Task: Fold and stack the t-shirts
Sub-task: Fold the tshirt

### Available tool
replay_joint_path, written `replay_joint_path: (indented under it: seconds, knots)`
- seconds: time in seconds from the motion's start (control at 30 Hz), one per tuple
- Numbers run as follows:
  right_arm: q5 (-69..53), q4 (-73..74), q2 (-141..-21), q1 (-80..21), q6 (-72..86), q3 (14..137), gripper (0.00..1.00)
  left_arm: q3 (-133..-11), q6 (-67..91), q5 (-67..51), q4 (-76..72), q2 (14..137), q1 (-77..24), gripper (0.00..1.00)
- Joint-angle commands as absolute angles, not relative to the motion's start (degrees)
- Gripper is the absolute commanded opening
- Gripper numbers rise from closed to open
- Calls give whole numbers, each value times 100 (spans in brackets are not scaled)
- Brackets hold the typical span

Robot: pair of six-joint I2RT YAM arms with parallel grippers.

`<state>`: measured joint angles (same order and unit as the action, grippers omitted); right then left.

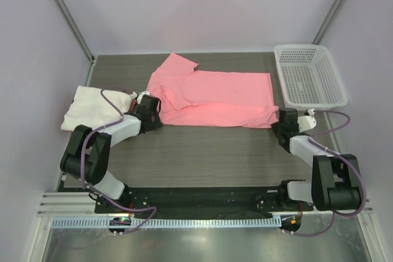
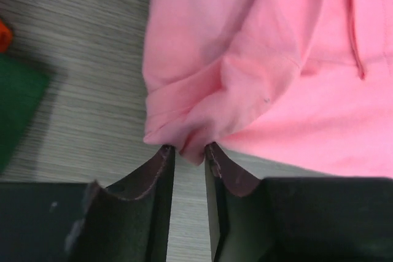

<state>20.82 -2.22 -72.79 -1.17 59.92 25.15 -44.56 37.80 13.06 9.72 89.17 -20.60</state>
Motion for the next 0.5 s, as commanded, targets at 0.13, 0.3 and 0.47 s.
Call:
replay_joint_path:
  seconds: [0.13, 0.3, 0.47]
  knots:
    - [2135, -291, -6883, 342, 5941, 2338, 1, -4904, 3560, 2171, 1380, 8931, -1653, 0]
    - [2346, -35, -6356, 501, 5933, 2259, 1, -4799, 3489, 2784, 1765, 8368, -1643, 0]
    - [2435, 113, -6161, 527, 5933, 2232, 1, -4614, 3647, 3313, 2100, 7884, -1478, 14]
